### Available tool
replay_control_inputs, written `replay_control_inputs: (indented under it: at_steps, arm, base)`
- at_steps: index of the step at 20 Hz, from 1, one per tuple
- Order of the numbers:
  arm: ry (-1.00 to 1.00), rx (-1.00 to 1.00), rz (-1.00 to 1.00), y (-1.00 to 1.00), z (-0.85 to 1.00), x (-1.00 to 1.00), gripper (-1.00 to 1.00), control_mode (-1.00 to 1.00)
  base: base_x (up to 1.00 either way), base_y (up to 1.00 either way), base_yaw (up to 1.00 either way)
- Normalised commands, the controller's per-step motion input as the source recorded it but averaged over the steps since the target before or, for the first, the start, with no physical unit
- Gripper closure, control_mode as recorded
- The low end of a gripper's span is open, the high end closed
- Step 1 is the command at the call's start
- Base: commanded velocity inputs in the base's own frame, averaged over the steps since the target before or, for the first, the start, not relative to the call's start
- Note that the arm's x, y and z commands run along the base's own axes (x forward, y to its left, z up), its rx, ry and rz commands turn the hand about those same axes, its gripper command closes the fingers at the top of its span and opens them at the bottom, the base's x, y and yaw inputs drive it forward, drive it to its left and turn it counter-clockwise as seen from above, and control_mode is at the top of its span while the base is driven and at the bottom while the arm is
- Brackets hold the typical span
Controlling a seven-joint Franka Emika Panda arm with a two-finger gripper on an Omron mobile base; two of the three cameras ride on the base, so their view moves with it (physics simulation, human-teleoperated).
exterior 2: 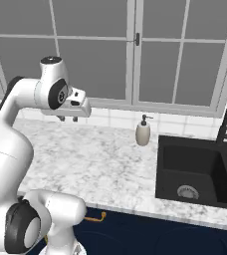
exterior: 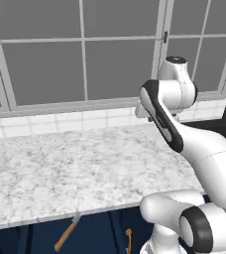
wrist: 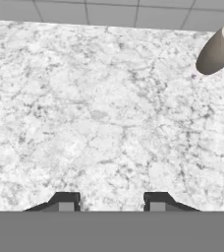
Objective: Pick up the knife from the drawer and place it on the cutting board. Then place the meat from the plate to the cutting board.
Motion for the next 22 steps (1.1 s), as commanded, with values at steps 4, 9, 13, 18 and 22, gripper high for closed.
replay_control_inputs:
  at_steps: [4, 9, 13, 18, 22]
  arm:
    - [0.00, 0.00, 0.00, 0.00, -0.01, 0.00, -1.00, 1.00]
    - [0.00, 0.00, 0.00, 0.00, 0.00, 0.00, -1.00, 1.00]
    - [0.00, 0.00, 0.00, 0.00, 0.00, 0.00, -1.00, 1.00]
    - [0.00, 0.00, 0.00, 0.00, 0.00, 0.00, -1.00, 1.00]
    - [0.00, 0.00, 0.00, 0.00, 0.00, 0.00, -1.00, 1.00]
  base:
    - [-0.47, -0.08, 0.05]
    - [-0.99, -0.50, 0.46]
    - [-0.31, 0.41, 0.54]
    - [0.00, 0.68, 0.56]
    - [-0.32, 0.18, 0.53]
